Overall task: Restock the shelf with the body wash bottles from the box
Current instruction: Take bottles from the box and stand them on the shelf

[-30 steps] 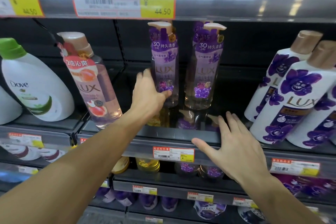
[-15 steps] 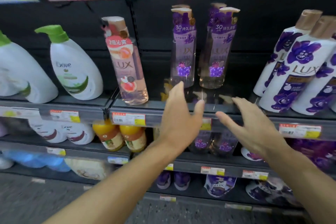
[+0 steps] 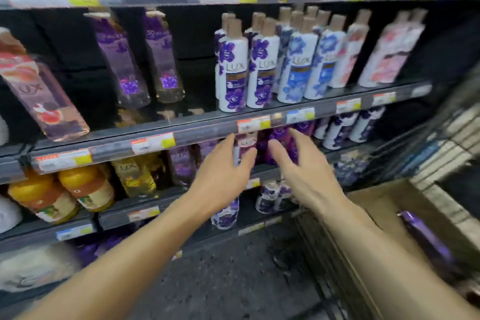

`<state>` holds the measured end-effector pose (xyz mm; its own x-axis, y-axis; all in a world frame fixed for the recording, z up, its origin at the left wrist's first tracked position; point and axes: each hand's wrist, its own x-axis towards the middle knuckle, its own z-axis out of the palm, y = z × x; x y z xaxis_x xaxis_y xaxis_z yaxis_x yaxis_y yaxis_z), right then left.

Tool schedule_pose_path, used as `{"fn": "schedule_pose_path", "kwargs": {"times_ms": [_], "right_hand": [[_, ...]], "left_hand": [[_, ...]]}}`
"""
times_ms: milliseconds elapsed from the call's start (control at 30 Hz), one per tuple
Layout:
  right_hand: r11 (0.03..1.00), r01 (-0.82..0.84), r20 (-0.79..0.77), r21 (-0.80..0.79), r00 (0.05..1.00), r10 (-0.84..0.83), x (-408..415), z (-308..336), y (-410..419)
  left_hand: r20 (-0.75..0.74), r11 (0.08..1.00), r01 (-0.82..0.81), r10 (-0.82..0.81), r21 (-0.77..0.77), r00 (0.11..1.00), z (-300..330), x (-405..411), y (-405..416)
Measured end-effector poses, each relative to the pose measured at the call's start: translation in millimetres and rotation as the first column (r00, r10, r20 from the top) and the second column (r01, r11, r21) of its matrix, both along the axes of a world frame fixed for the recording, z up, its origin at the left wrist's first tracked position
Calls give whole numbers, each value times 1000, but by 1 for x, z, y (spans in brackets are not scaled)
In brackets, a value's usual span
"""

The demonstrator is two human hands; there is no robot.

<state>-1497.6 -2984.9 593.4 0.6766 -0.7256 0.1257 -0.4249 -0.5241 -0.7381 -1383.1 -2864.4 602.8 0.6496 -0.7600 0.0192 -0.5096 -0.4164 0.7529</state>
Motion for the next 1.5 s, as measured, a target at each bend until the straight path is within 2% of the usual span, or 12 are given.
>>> {"fn": "schedule_pose_path", "kwargs": {"times_ms": [100,267,433,633,800,900,1000,1100,1300,1433,1500], "right_hand": [[996,78,-50,44,996,-75,-60,-18,-31],[974,218,-122,-57,967,-224,-166,-49,-98],[962,259,-268,-82,924,-271,-262,-97,-192],[974,227,-433,-14,876,-211,-347,-167,-315],[947,319,-398,30,873,-281,-354,-196,-393],[977,202,-493,69,858,-142,-347,-222,-406],[995,50,-645,88,764,19,-352,-254,-405],[988,84,-741,133,670,43,-363,-274,-406],[993,69,-877,95,478,50,-358,-296,-414],[996,7,-936,92,342,84,-352,-314,-402],[996,60,-941,62,336,38,-351,-320,-399]], "left_hand": [[-39,993,114,-113,38,993,-20,-50,-39],[-30,966,246,-244,79,969,-55,-133,-116],[-36,930,311,-310,197,950,-104,-206,-209],[-78,865,320,-315,387,946,-183,-289,-334],[-114,811,287,-267,509,957,-253,-342,-395],[-48,786,187,-197,589,979,-279,-364,-394],[-30,698,130,-154,704,988,-294,-378,-382],[-153,643,151,-53,751,987,-297,-378,-376],[-186,605,138,16,784,982,-315,-375,-385],[-235,608,71,195,791,952,-323,-381,-401],[-238,604,51,234,795,943,-326,-380,-403]]}}
